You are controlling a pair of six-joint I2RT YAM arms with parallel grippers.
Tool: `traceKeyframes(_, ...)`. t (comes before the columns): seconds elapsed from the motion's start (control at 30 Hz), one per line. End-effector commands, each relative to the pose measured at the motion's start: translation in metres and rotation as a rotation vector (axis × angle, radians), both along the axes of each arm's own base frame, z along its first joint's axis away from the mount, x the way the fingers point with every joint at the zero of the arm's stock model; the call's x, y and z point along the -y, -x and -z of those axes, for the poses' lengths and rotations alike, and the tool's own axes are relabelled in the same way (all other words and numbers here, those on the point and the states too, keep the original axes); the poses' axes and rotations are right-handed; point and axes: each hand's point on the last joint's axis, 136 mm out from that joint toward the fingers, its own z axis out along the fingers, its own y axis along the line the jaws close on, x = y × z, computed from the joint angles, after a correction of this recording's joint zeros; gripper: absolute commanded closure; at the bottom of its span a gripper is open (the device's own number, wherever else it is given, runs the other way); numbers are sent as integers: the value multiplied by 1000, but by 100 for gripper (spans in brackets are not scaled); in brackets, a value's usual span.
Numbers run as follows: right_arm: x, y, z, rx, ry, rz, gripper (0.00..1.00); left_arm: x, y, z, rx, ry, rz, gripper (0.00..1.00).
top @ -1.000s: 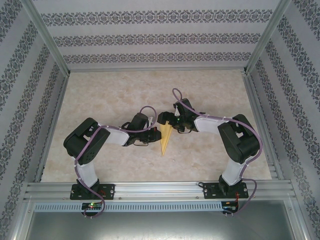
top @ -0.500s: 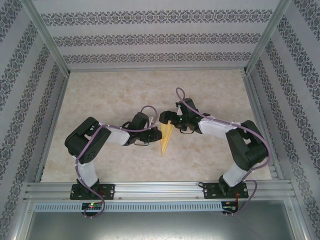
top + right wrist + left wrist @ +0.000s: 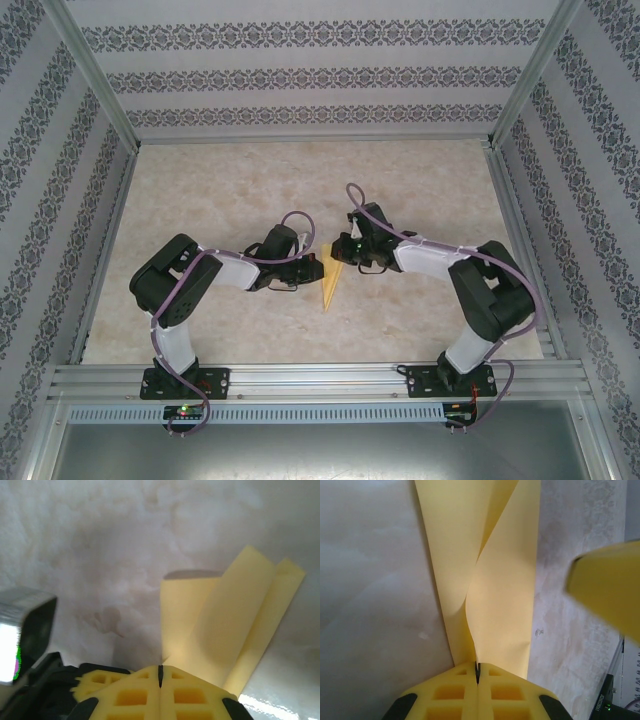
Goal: Fold a paper plane with a square sheet of paper (fold left side to right side)
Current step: Fold the wing for the fifth time at the center of the table.
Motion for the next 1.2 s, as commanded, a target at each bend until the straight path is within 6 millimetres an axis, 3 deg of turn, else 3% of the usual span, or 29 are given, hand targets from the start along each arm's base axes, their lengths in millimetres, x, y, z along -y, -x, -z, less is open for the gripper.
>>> traceKeyframes(0.0, -6, 0, 5, -21, 6, -9, 100, 0, -3, 6, 10, -26, 15, 100)
traceKeyframes(0.7, 9, 7, 34, -45, 100, -15, 100, 0, -2, 8, 4, -30, 16, 100)
traceKeyframes(1.17, 23, 24, 62, -112, 139, -26, 100, 2, -1, 8, -1, -21, 19, 100)
